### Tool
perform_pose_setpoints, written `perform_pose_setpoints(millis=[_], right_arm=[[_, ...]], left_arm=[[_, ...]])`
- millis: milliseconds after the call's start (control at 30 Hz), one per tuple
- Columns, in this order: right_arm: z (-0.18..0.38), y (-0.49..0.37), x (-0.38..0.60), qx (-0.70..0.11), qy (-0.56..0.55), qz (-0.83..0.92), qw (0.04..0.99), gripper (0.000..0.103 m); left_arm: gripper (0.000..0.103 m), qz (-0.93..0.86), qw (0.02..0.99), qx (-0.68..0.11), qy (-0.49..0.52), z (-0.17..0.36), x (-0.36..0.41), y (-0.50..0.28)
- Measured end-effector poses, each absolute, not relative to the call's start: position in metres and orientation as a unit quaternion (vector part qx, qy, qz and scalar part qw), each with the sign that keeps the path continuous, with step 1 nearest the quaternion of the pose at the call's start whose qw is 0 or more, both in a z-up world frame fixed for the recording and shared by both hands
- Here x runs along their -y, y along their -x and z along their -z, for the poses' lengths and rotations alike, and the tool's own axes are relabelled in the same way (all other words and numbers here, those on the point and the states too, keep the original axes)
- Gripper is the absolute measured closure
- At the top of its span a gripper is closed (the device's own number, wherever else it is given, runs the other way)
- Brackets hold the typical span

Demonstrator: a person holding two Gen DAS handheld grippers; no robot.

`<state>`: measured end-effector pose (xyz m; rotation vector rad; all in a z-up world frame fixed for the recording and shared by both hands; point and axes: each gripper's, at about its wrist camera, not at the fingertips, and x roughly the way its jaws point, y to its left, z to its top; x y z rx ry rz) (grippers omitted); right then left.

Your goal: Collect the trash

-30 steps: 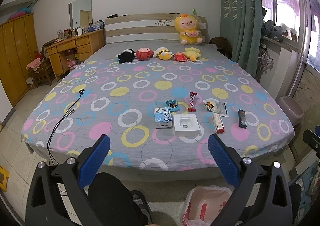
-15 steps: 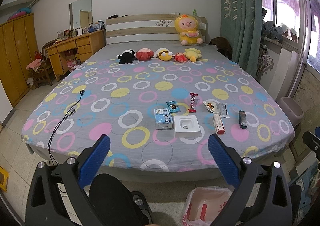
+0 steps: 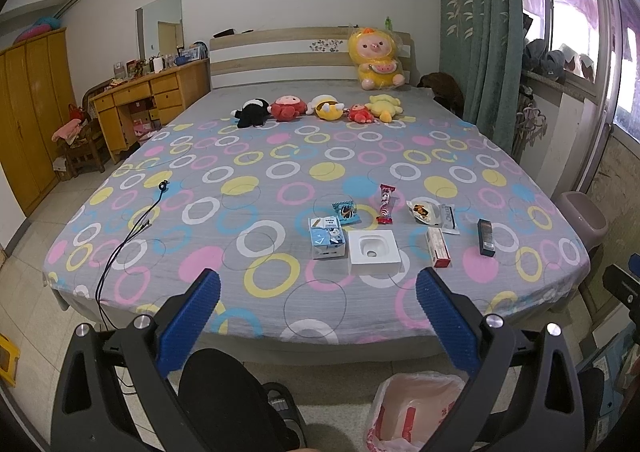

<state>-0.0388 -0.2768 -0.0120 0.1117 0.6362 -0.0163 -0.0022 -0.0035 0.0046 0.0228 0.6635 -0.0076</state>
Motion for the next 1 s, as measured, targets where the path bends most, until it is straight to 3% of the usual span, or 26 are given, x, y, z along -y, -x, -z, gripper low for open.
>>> perform_pose_setpoints(millis=[1000], right_arm=[[0.0175,0.0364,0.2749,-0.319,-0.052,0.009,0.946,0.005]], left_arm=[[0.007,0.005,0.943,-0.331,-0.014,-0.0039,0.0068,0.0001]])
